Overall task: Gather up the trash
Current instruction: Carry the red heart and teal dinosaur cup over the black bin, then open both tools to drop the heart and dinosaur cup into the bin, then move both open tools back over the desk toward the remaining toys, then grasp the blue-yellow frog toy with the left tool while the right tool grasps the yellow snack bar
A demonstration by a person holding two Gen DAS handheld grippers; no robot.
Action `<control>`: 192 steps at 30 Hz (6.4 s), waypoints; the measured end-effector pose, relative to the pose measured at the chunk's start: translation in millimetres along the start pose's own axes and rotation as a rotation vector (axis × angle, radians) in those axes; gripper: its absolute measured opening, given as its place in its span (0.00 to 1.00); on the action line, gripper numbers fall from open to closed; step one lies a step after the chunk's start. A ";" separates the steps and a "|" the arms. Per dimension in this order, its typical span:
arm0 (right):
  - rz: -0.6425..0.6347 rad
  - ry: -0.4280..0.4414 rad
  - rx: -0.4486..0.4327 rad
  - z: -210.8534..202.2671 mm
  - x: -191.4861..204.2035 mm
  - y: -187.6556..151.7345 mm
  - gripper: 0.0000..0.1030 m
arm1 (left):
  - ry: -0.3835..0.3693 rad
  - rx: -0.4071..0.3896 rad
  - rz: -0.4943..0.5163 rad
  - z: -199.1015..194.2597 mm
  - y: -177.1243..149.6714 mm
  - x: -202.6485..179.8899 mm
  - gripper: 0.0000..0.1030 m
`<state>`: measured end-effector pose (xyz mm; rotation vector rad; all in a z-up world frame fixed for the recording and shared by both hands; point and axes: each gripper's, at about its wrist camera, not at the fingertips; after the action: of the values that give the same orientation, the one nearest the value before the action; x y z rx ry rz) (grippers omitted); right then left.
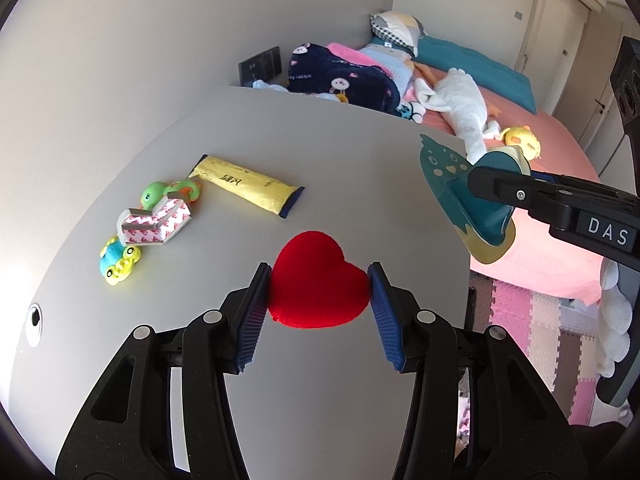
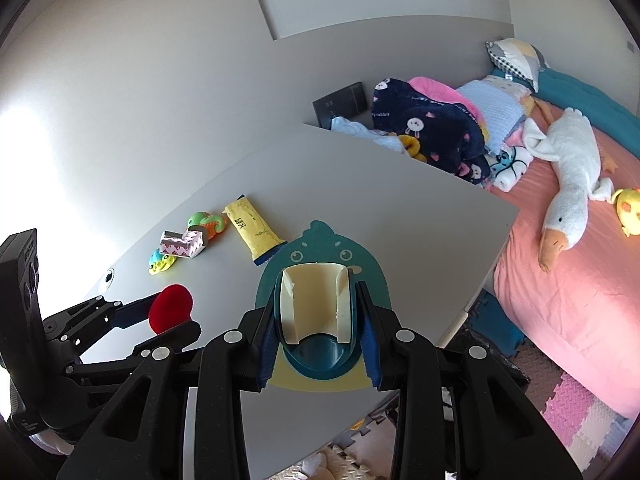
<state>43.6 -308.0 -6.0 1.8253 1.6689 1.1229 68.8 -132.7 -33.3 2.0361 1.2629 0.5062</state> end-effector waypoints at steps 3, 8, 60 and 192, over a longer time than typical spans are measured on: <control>0.016 -0.017 -0.010 -8.9 -12.6 -2.1 0.35 | -0.016 -0.001 0.019 0.6 2.1 -14.0 0.47; 0.047 -0.042 -0.028 -22.3 -34.1 -5.8 0.35 | -0.045 -0.002 0.049 3.9 7.0 -35.8 0.47; 0.224 -0.418 -0.151 -135.8 -240.9 -32.4 0.67 | -0.282 0.058 0.262 53.1 34.2 -254.2 0.88; -0.330 -0.036 0.230 241.8 106.8 28.3 0.58 | 0.297 0.120 -0.274 63.0 -29.6 226.5 0.75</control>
<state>245.6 -160.5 -96.1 1.6038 2.0551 0.7813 193.0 56.3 -104.0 1.8889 1.7578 0.6307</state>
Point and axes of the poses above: each gripper's, at about its wrist camera, not at the fingertips, and z roughly the way its jaws point, x to its left, y to its top, and after that the axes turned 8 degrees about -x, right-handed
